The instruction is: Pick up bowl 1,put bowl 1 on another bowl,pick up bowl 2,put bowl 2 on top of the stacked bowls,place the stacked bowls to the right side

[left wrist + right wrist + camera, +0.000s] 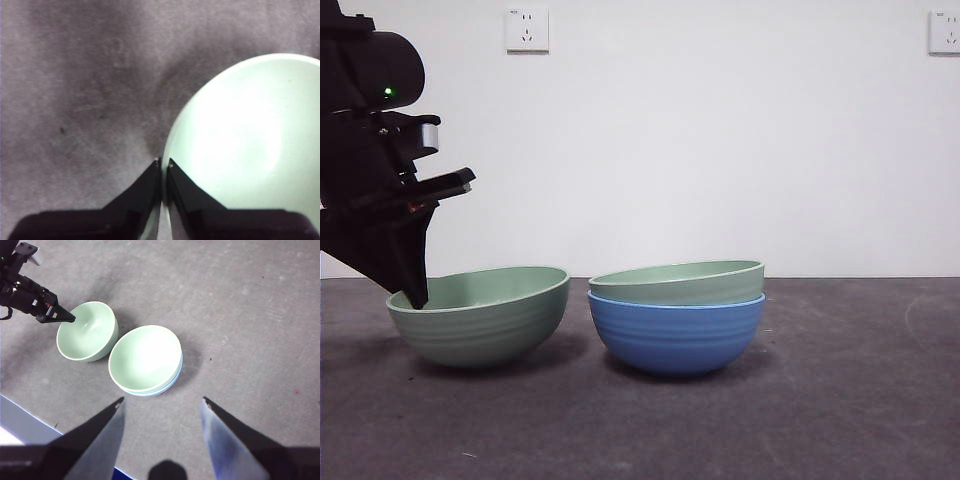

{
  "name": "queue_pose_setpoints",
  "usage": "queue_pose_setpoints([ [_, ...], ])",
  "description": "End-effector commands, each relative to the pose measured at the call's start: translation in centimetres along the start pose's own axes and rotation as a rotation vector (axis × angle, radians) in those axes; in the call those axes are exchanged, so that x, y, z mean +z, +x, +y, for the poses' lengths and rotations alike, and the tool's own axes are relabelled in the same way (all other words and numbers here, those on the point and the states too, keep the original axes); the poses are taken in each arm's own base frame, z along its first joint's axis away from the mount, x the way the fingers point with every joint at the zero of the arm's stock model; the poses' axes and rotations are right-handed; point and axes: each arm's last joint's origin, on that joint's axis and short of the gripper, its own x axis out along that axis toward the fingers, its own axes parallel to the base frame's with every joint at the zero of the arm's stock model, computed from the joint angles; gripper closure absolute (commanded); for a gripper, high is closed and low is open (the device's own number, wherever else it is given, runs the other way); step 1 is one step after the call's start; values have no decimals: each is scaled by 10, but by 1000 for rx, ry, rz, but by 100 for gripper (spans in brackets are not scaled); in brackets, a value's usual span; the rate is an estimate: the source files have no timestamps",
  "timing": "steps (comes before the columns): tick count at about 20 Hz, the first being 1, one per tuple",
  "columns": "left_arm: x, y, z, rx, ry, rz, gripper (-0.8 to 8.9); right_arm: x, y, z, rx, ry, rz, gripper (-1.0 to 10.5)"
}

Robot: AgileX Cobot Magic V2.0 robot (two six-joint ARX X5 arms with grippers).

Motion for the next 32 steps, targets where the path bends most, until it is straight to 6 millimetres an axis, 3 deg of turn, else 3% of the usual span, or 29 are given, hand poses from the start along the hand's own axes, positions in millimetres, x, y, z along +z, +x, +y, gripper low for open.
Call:
queue_pose_setpoints([
  [1, 1, -2, -2, -7, 0, -11, 822, -1, 1, 0, -1, 7, 6, 694],
  [6, 20, -46, -25, -44, 59, -120, 822, -2, 1, 0, -2, 7, 14, 694],
  [9, 33, -72, -57, -112, 139, -155, 822, -2, 1, 0, -2, 7, 14, 695],
  [12, 37, -81, -93, -178, 233, -226, 821, -2, 1, 0, -1, 7, 14, 694],
  [16, 37, -50, -117, -209, 246, -168, 821, -2, 1, 0, -1, 7, 14, 694],
  [24, 35, 14, -130, -201, 216, -40, 821, -4, 1, 0, -2, 9, 42, 694],
  [30, 31, 22, -134, -205, 225, -10, 805, -4, 1, 0, -2, 10, 43, 694],
  [32, 30, 21, -134, -199, 224, 9, 655, -4, 1, 0, -2, 10, 43, 694],
])
